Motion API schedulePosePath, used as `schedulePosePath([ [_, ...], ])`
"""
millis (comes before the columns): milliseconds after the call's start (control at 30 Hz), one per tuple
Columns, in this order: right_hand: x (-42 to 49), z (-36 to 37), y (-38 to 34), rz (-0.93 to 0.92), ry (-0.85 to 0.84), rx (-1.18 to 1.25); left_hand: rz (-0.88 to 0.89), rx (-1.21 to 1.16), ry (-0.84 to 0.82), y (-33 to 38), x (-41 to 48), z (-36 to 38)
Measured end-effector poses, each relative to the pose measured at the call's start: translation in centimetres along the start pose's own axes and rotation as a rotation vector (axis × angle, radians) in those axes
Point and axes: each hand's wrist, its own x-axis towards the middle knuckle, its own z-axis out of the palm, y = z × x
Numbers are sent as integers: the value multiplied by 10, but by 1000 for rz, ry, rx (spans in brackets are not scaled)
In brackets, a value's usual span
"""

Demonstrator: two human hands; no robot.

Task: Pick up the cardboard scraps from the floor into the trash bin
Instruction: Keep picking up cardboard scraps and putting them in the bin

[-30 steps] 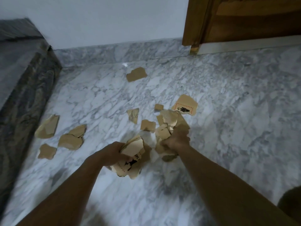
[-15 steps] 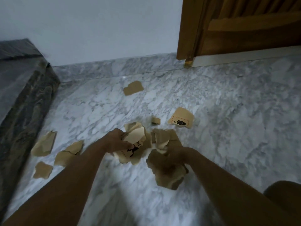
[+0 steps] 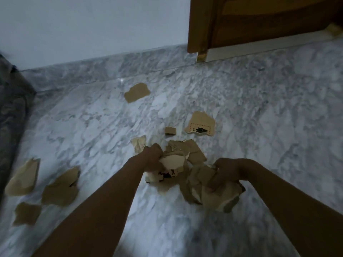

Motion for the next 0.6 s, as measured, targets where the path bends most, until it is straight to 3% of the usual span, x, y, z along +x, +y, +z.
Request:
schedulePosePath([
  [200,-9,-21,-28,-112,254,456,-26,-393,-66,-24,-21,-1],
  [267,2,-23,-48,-148,352,486,-23,-462,-72,-37,-37,-2],
  [367,31,-10,-79,-139,407,356,-16,-562,-104,-60,-59,0],
  [467,64,13,-96,55,493,-19,-25,-632,-104,-87,-72,6],
  [600,74,23,-96,-45,541,-33,-35,-636,-7,-107,-75,6],
])
